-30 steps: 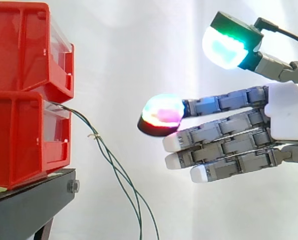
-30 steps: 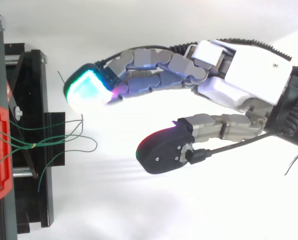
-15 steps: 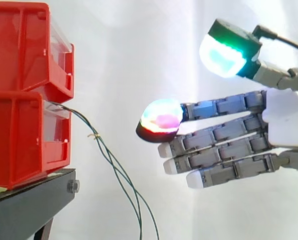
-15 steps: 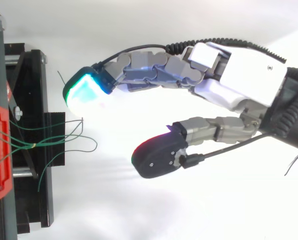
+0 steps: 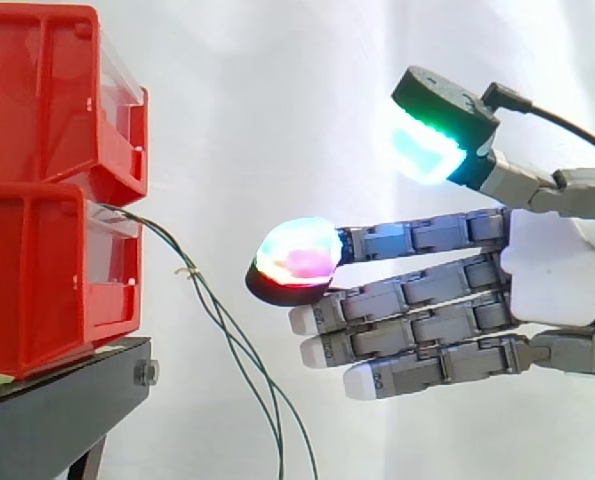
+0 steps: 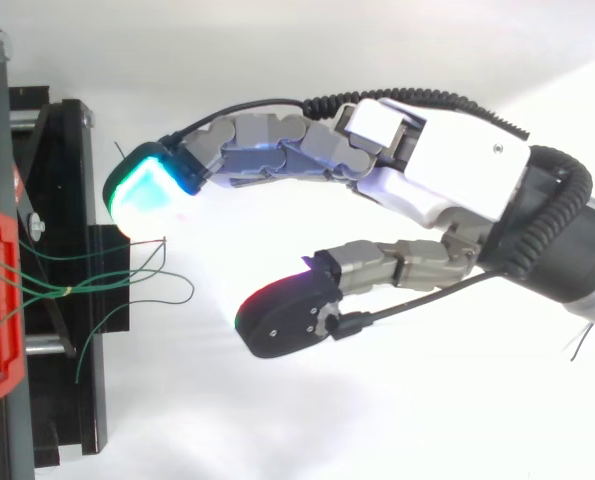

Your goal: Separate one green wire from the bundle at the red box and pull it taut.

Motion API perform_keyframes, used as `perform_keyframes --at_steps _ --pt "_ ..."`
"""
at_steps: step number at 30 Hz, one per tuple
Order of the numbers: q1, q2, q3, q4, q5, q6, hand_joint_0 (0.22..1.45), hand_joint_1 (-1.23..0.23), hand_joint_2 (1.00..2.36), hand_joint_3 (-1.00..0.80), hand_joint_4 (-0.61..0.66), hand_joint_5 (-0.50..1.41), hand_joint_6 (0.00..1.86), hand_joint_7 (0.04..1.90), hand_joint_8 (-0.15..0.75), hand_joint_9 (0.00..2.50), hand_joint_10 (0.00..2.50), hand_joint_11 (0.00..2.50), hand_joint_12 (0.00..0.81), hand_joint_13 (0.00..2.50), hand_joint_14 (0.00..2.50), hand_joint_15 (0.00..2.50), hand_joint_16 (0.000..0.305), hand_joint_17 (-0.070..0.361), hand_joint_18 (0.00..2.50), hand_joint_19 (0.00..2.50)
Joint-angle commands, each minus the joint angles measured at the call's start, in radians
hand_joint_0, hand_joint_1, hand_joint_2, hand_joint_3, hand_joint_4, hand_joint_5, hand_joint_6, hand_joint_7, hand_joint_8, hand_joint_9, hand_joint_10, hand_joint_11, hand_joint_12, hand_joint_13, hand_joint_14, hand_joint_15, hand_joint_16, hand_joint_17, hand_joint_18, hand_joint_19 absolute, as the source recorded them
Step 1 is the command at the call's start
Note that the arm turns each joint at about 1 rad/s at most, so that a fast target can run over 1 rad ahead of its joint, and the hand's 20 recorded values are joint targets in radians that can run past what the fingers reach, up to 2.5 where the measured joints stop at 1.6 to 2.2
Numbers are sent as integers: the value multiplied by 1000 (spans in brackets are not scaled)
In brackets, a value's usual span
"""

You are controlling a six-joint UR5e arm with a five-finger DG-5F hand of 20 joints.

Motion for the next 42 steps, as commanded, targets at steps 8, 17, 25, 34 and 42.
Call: perform_keyframes --at_steps 8,17,25,34,42 --pt "-8 -51 49 21 1 -24 448 -658 1000 -500 210 -201 502 729 270 450 2 48 383 273 2 51 55 124 316 278" --pt "-6 -71 60 33 -2 -39 450 -658 1000 -500 213 -200 502 731 273 481 0 81 383 283 1 59 55 124 330 288" --pt "-8 -120 98 49 -5 -30 451 -658 1000 -500 215 -198 502 731 275 501 3 99 383 293 1 65 55 125 336 295" --pt "-1 -157 131 52 -16 -25 451 -655 1000 -500 220 -196 502 734 277 522 4 113 384 313 1 77 55 124 356 306" --pt "17 -177 140 58 -17 -43 454 -648 1000 -500 222 -195 502 734 281 547 4 130 385 326 4 83 55 124 365 315"
